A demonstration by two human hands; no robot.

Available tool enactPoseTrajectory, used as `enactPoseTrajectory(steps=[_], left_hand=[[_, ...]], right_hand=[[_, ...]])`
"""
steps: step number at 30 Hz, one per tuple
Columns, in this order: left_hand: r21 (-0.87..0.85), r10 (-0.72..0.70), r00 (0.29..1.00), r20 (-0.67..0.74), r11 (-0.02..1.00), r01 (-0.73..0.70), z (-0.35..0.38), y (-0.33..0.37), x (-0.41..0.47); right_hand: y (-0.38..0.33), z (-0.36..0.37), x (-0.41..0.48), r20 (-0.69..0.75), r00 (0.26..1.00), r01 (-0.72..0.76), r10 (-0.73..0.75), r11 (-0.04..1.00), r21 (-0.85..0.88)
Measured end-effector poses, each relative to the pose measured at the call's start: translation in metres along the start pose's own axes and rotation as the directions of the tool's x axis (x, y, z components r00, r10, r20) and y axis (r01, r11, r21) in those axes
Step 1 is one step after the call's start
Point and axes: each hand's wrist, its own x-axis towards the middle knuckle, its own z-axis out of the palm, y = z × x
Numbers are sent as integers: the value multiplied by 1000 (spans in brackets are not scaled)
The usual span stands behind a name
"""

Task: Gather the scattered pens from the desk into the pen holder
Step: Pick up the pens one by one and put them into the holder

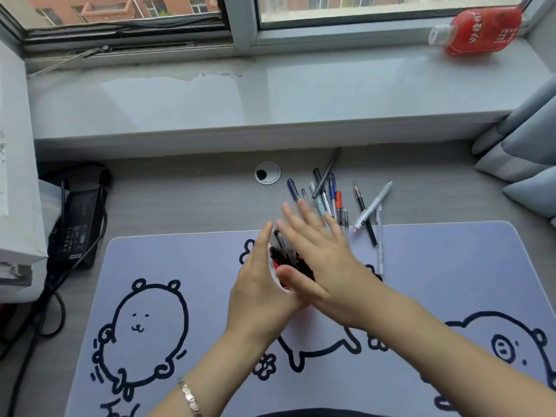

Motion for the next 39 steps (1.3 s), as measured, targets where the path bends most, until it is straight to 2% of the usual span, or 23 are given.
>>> enactPoseTrajectory(steps=[1,3,4,5,7,8,9,11,13,16,18,20,21,23,25,26,30,34,37,39], left_hand=[[-20,-12,1000,-4,1000,12,-2,0,3],[-47,-12,1000,-23,999,11,-7,0,7],[-50,-8,999,-39,999,6,-11,1,9],[-49,3,998,-55,999,-5,-14,2,11],[-50,14,997,-73,999,-18,-19,2,11],[-55,14,997,-80,998,-18,-21,2,11],[-59,6,996,-88,998,-11,-22,1,10],[-58,-13,995,-99,998,8,-23,0,6],[-59,-32,994,-101,998,26,-23,-3,3],[-57,-37,995,-89,998,32,-24,-10,-2],[-53,-37,996,-85,998,32,-24,-13,-3],[-50,-39,996,-85,998,35,-24,-14,-3],[-51,-37,996,-86,998,32,-23,-13,-2],[-55,-24,996,-86,998,20,-21,-12,-1],[-60,-20,996,-81,998,15,-18,-9,-1],[-63,-19,997,-77,998,15,-17,-8,-1],[-44,-14,998,-59,999,11,-13,-4,-1],[4,6,999,-38,1000,-6,-14,-6,-1],[-9,5,999,-51,1000,-6,-15,-9,0],[-26,-6,998,-62,1000,5,-15,-10,0]], right_hand=[[3,-6,0,-22,999,31,-29,996,82],[19,-19,0,-225,974,45,-16,991,126],[36,-23,2,-320,946,-16,54,993,121],[55,-28,5,-353,920,-133,171,982,131],[98,-30,10,-272,864,-417,423,905,84],[118,-29,12,-223,847,-499,482,866,-23],[134,-26,13,-177,852,-518,492,843,-147],[152,-22,16,-60,902,-415,427,821,-392],[157,-21,21,49,943,-253,329,804,-538],[166,-21,26,35,990,-89,138,794,-601],[160,-29,26,-98,991,-130,92,841,-525],[153,-39,24,-252,936,-320,245,893,-318],[151,-44,21,-282,877,-447,388,875,-184],[159,-47,15,-213,733,-659,646,752,11],[164,-40,11,-147,632,-763,761,645,53],[166,-33,13,-146,607,-780,781,621,77],[166,-7,20,-195,566,-799,801,592,107],[161,-6,22,-184,590,-772,786,616,158],[132,-32,19,-220,631,-643,744,660,388],[97,-56,14,-222,686,-437,693,637,635]])
